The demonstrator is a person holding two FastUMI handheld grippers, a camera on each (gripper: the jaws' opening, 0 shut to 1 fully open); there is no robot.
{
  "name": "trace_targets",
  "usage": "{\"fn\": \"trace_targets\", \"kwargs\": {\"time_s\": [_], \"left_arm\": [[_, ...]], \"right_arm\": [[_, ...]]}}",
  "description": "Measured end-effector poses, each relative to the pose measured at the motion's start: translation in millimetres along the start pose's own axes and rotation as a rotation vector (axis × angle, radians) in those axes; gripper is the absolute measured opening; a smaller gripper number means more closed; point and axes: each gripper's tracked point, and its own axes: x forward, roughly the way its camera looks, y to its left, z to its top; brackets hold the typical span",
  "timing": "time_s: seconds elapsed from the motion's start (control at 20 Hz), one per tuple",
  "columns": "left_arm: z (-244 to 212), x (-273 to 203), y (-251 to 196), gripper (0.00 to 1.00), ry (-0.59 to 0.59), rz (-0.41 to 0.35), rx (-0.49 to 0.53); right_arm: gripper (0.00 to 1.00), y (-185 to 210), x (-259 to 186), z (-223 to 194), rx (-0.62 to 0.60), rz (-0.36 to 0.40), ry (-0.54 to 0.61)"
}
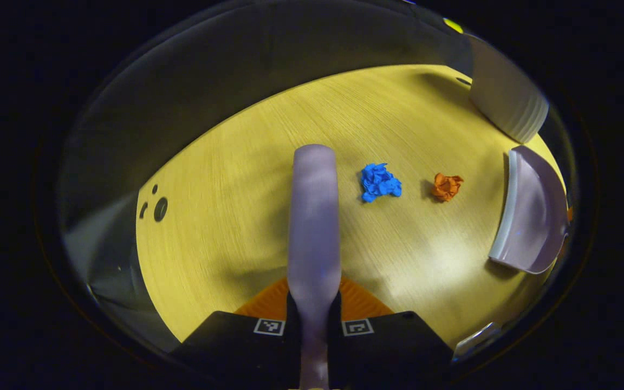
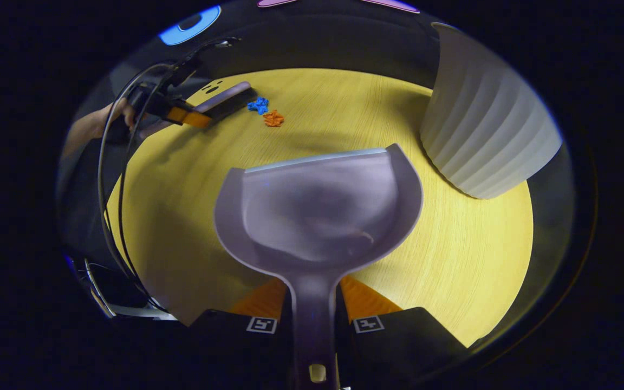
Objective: Pick up the small broom and dustpan from the desktop, sweep the trash into the dustpan with the broom, and then empty the trash into the garbage bin.
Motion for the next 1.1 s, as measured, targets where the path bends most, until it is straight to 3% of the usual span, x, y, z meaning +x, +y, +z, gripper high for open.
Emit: {"fn": "trace_targets", "kwargs": {"time_s": [0.2,0.3,0.45,0.5,0.8,0.95,1.1], "left_arm": [[29,10,-7,0.24,-0.04,-0.053,0.154],[39,10,-26,0.24,-0.05,-0.13,0.215],[45,9,-64,0.24,-0.052,-0.229,0.294],[47,8,-74,0.24,-0.047,-0.263,0.308],[36,-20,-149,0.24,-0.008,-0.45,0.455],[31,-29,-182,0.24,0.002,-0.487,0.523],[25,-43,-191,0.24,0.011,-0.522,0.52]], "right_arm": [[0.36,2,5,1,-0.043,0.033,0.0],[0.32,2,9,4,-0.062,0.035,-0.007],[0.4,3,13,4,-0.086,0.032,-0.015],[0.36,7,12,6,-0.091,0.032,-0.015],[0.36,6,10,7,-0.16,0.002,-0.039],[0.36,3,15,-5,-0.153,0.006,-0.025],[0.36,-7,17,-6,-0.151,-0.004,-0.027]]}}
